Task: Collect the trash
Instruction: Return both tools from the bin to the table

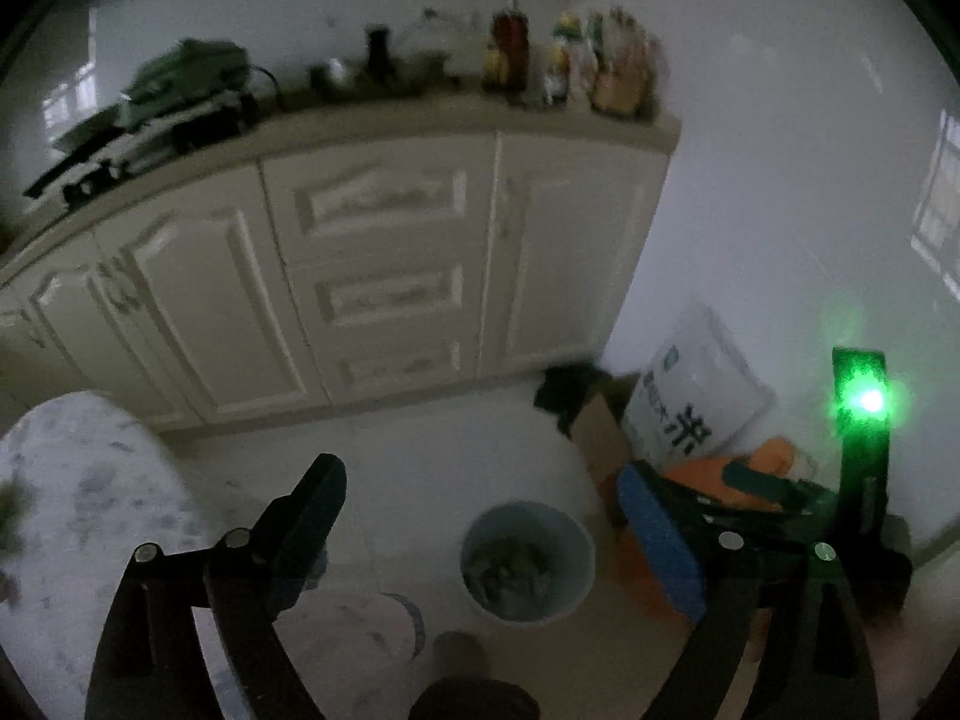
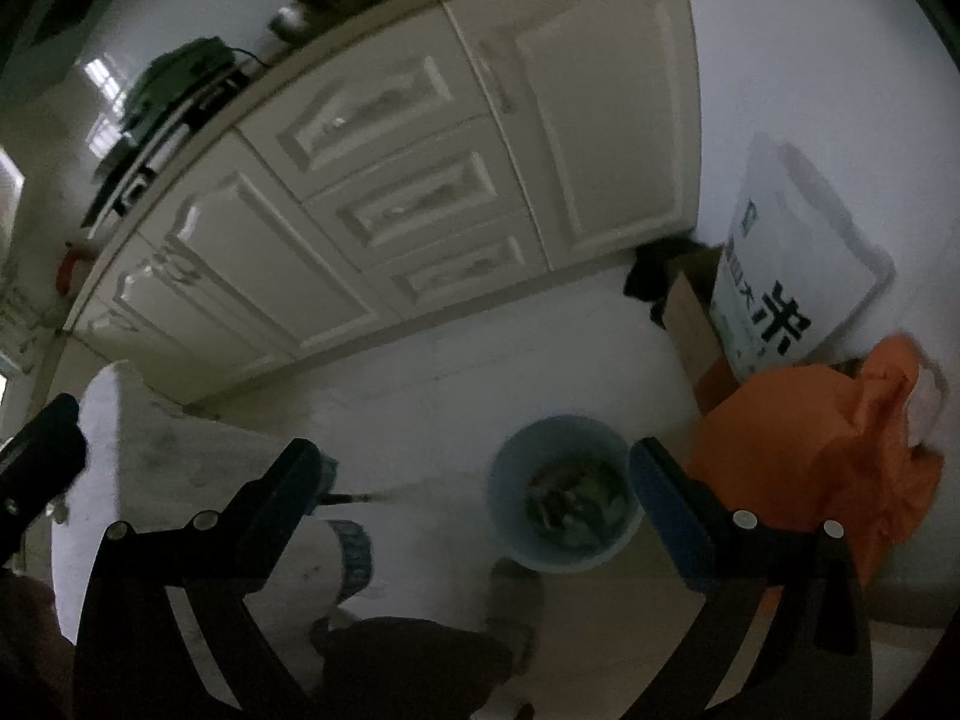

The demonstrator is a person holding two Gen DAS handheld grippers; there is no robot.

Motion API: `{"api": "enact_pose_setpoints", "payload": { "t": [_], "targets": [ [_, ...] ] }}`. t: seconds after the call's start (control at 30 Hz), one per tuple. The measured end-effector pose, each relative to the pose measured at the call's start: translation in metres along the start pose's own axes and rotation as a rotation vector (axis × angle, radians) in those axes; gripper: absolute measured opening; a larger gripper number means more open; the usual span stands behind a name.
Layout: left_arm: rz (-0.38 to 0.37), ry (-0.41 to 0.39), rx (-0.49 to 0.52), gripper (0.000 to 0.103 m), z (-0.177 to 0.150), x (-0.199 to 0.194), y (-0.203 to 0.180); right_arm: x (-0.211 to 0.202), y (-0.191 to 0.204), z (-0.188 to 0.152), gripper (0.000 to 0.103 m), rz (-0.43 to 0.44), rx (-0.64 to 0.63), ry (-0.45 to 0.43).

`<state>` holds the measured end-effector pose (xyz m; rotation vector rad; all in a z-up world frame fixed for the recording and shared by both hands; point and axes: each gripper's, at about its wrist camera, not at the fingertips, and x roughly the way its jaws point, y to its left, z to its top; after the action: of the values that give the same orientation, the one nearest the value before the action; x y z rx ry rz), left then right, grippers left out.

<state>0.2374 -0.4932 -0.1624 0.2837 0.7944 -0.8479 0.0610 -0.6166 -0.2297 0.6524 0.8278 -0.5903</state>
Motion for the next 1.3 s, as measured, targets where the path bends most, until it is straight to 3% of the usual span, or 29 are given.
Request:
{"api": "enact_pose_setpoints", "payload": {
  "t": [0.17, 0.27, 0.7, 1.03, 1.3],
  "targets": [
    [0.016, -0.121, -0.044, 0.101, -0.022, -0.085, 0.031, -0.033, 0.046, -0.003, 0.103, 0.028, -0.077, -0.046],
    [0.041, -0.185, -0.077, 0.102, -0.041, -0.133, 0.053, -0.052, 0.077, -0.007, 0.103, 0.048, -0.131, -0.075],
    [0.191, -0.335, -0.219, 0.102, -0.151, -0.313, 0.118, -0.105, 0.201, -0.039, 0.103, 0.16, -0.333, -0.171],
    [0.328, -0.406, -0.336, 0.102, -0.228, -0.405, 0.141, -0.129, 0.297, -0.08, 0.103, 0.291, -0.496, -0.193],
    [0.412, -0.419, -0.409, 0.102, -0.263, -0.442, 0.15, -0.14, 0.365, -0.11, 0.103, 0.36, -0.622, -0.189]
  ]
}}
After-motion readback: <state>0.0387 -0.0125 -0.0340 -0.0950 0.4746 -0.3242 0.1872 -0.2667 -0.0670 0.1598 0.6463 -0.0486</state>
